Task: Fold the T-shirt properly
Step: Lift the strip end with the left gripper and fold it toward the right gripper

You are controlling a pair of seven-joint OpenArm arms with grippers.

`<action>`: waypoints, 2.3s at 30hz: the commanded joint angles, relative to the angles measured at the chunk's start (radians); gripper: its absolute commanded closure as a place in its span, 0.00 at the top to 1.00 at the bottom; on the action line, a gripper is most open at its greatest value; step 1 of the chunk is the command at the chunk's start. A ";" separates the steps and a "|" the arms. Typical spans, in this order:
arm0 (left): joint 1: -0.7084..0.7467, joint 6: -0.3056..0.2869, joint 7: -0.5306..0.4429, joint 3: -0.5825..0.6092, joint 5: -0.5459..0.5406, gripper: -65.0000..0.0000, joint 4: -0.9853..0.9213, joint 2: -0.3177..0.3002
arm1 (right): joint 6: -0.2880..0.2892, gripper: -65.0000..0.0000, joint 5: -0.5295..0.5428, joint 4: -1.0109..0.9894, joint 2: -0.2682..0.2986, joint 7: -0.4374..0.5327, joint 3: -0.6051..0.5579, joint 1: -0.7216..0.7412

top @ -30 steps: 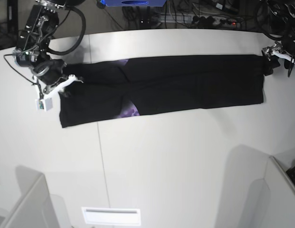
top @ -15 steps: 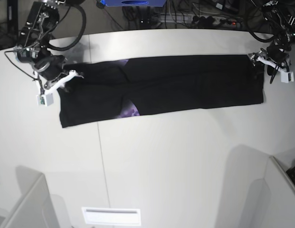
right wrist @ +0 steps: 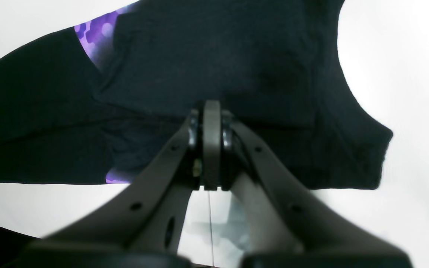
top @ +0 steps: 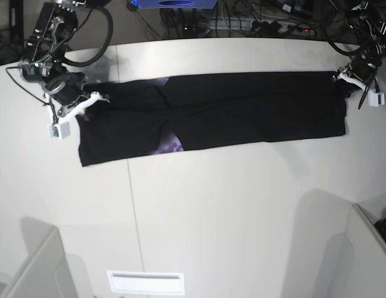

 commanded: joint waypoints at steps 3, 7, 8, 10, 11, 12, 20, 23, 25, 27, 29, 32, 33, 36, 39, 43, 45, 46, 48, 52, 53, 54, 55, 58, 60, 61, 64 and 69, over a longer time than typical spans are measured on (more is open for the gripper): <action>0.001 0.007 -0.042 -0.006 0.011 0.00 0.006 -0.038 | 0.007 0.00 0.015 0.018 0.008 0.022 0.009 -0.002; 0.010 0.007 -0.114 -0.006 0.011 0.00 0.012 -0.053 | 0.008 0.00 0.015 0.017 0.008 0.025 0.012 -0.007; 0.020 0.007 -0.128 -0.006 0.011 0.00 0.012 -0.058 | 0.008 0.00 0.015 0.017 0.008 0.025 0.012 -0.007; 0.026 0.007 -0.155 -0.006 0.011 0.00 0.014 -0.058 | 0.008 0.00 0.015 0.017 0.008 0.026 0.012 -0.013; 0.030 0.007 -0.169 -0.012 0.011 0.00 0.023 -0.058 | 0.008 0.00 0.015 0.017 0.008 0.026 0.012 -0.014; 0.033 0.007 -0.177 -0.026 0.011 0.00 0.033 -0.058 | 0.008 0.00 0.015 0.017 0.008 0.026 0.012 -0.014; 0.104 0.007 -0.178 -0.117 0.013 0.00 0.233 -0.024 | 0.008 0.00 0.017 0.015 0.008 0.025 0.012 -0.014; 0.129 0.007 -0.178 -0.115 0.044 0.00 0.327 0.011 | 0.008 0.00 0.017 0.015 0.008 0.025 0.009 -0.014; 0.129 0.007 -0.178 -0.115 0.108 0.00 0.380 0.047 | 0.008 0.00 0.017 0.014 0.008 0.025 0.006 -0.014; 0.129 0.007 -0.178 -0.114 0.169 0.00 0.434 0.088 | 0.008 0.00 0.017 0.014 0.008 0.022 0.006 -0.013; 0.129 0.007 -0.177 -0.112 0.209 0.00 0.477 0.120 | 0.008 0.00 0.017 0.014 0.008 0.020 0.006 -0.013; 0.138 0.007 -0.175 -0.052 0.242 0.00 0.537 0.139 | 0.008 0.00 0.017 0.014 0.008 0.020 0.006 -0.013; 0.153 0.007 -0.175 -0.031 0.251 0.00 0.555 0.142 | 0.008 0.00 0.017 0.014 0.008 0.020 0.006 -0.013; 0.173 0.007 -0.175 0.041 0.254 0.00 0.590 0.142 | 0.008 0.00 0.017 0.014 0.008 0.019 0.007 -0.013; 0.175 0.007 -0.175 0.084 0.255 0.00 0.606 0.151 | 0.008 0.00 0.017 0.014 0.008 0.019 0.009 -0.013; 0.190 0.007 -0.174 0.118 0.255 0.00 0.627 0.172 | 0.008 0.00 0.017 0.014 0.008 0.019 0.012 -0.013; 0.207 0.007 -0.174 0.149 0.255 0.00 0.643 0.175 | 0.008 0.00 0.017 0.012 0.008 0.019 0.010 -0.013; 0.210 0.007 -0.174 0.166 0.255 0.00 0.649 0.175 | 0.008 0.00 0.017 0.012 0.008 0.019 0.009 -0.013; 0.211 0.007 -0.174 0.195 0.255 0.00 0.652 0.175 | 0.008 0.00 0.017 0.012 0.008 0.019 0.006 -0.013; 0.222 0.007 -0.174 0.241 0.255 0.00 0.650 0.177 | 0.008 0.00 0.017 0.012 0.008 0.019 0.006 -0.013; 0.224 0.007 -0.174 0.256 0.255 0.00 0.650 0.177 | 0.008 0.00 0.017 0.012 0.008 0.019 0.006 -0.013; 0.225 0.007 -0.174 0.267 0.255 0.00 0.650 0.177 | 0.008 0.00 0.017 0.012 0.008 0.019 0.006 -0.013; 0.225 0.007 -0.174 0.279 0.255 0.00 0.650 0.177 | 0.008 0.00 0.017 0.012 0.008 0.019 0.006 -0.013; 0.225 0.007 -0.174 0.331 0.255 0.00 0.650 0.177 | 0.008 0.00 0.017 0.012 0.008 0.019 0.006 -0.013; 0.225 0.007 -0.174 0.356 0.255 0.00 0.650 0.179 | 0.008 0.00 0.017 0.012 0.008 0.019 0.006 -0.013; 0.225 0.007 -0.174 0.368 0.255 0.00 0.650 0.179 | 0.008 0.00 0.017 0.012 0.008 0.019 0.006 -0.013; 0.225 0.030 -0.174 0.399 0.248 0.00 0.655 0.179 | 0.008 0.00 0.017 0.011 0.008 0.019 0.006 -0.013; 0.221 0.070 -0.174 0.468 0.246 0.00 0.672 0.179 | 0.008 0.00 0.017 0.011 0.008 0.019 0.007 -0.013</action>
